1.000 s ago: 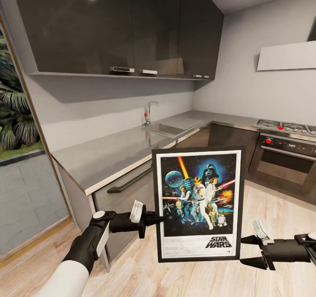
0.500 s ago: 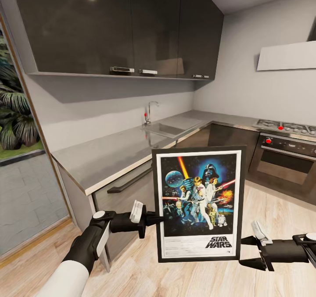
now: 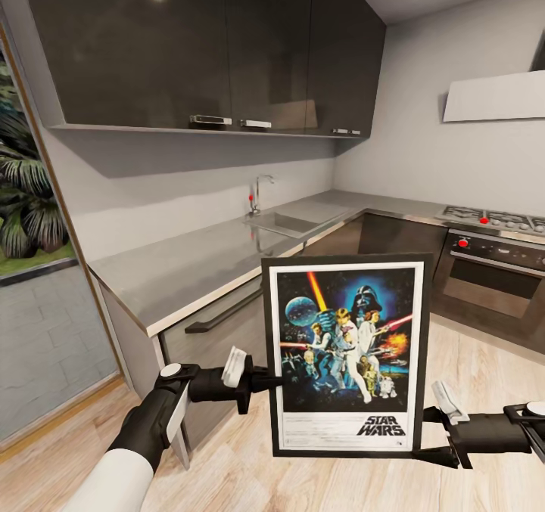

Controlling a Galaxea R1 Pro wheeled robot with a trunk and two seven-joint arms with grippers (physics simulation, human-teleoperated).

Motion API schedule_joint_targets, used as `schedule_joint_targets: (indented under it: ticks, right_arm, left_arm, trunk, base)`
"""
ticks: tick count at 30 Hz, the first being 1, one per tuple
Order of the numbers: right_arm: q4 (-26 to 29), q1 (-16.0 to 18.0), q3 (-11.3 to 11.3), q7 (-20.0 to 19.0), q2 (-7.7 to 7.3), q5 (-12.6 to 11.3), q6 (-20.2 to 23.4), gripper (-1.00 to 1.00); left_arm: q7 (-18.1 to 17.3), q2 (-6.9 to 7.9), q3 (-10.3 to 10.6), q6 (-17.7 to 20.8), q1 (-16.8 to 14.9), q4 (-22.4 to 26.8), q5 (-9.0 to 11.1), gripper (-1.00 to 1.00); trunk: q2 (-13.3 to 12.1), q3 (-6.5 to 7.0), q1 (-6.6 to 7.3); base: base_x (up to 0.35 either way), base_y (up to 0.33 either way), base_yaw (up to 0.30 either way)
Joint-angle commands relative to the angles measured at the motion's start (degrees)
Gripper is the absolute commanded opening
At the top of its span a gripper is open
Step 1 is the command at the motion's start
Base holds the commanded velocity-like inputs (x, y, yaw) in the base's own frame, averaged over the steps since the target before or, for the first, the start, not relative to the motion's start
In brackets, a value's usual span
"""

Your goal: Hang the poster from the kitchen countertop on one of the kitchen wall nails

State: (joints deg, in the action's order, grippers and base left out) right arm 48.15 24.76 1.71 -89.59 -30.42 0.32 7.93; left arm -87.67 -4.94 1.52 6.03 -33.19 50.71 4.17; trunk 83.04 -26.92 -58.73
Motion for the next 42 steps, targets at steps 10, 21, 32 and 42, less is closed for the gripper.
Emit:
schedule_joint_targets:
  ticks: [10, 21, 32, 42]
  right_arm:
    - [0.02, 0.03, 0.04, -0.23, 0.01, 0.03, 0.52, 1.0]
    - [0.09, 0.02, 0.04, -0.23, 1.06, 0.03, 0.45, 1.0]
    - [0.02, 0.02, -0.04, -0.23, 1.23, 0.03, -1.24, 1.0]
    - [-0.13, -0.02, -0.04, -0.23, 1.52, 0.03, -3.44, 1.0]
  left_arm:
    - [-0.13, 0.02, 0.05, 0.3, -0.04, 0.0, 0.14, -1.0]
    - [-0.14, 0.02, 0.0, 0.29, -0.04, -0.07, 0.14, -1.0]
    - [-0.14, 0.02, 0.0, 0.28, -0.04, -1.04, 0.15, -1.0]
    - [-0.14, 0.05, -0.04, -0.26, -0.04, -1.21, 0.2, -1.0]
  trunk:
    - [0.04, -0.06, 0.0]
    - [0.04, -0.06, 0.0]
    - [0.04, -0.06, 0.0]
    - [0.04, -0.06, 0.0]
  base:
    - [0.0, 0.0, 0.0]
    - [0.0, 0.0, 0.0]
    - [0.0, 0.0, 0.0]
    - [0.0, 0.0, 0.0]
